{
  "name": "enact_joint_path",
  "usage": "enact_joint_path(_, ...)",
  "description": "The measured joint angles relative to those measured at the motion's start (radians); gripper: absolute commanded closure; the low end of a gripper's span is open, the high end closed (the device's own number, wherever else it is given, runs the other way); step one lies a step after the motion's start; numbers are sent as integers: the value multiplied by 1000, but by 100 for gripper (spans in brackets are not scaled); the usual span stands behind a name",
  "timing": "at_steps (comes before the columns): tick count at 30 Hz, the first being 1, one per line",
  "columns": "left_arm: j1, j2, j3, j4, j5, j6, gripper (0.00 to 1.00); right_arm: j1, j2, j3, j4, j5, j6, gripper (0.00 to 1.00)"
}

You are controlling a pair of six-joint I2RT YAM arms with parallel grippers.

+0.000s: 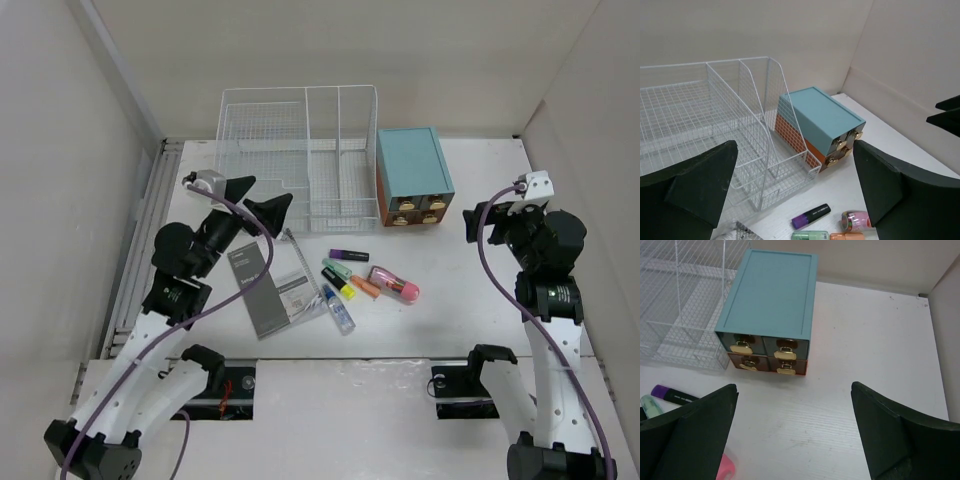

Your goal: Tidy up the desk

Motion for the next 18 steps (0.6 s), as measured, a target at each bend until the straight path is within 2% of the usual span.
enact_joint_path(7,-68,141,58,-93,-32,21,0,0,26,9,-37,-10,-87,0)
enact_joint_path(9,-109,173,76,-132,-65,32,7,0,51,26,-60,-25,-128,0)
enact_joint_path(10,-133,182,80,-153,-87,37,18,0,66,32,-69,-36,-148,22)
enact_joint_path(11,-154,188,86,-176,-106,40,30,0,77,36,-76,-56,-169,85)
enact_joint_path(12,-172,195,92,-198,-121,44,54,0,87,38,-84,-80,-191,100)
enact_joint_path(13,-187,198,97,-224,-131,56,98,0,94,41,-97,-103,-199,100)
enact_joint_path(14,-199,201,100,-233,-135,47,100,0,101,43,-110,-122,-204,100)
enact_joint_path(15,-210,201,103,-251,-141,38,100,0,105,45,-119,-142,-215,82)
enact_joint_path(17,-220,193,103,-291,-152,-2,100,-1,107,46,-126,-198,-222,0)
enact_joint_path(18,-222,184,102,-308,-158,-28,100,-1,107,46,-129,-237,-229,0)
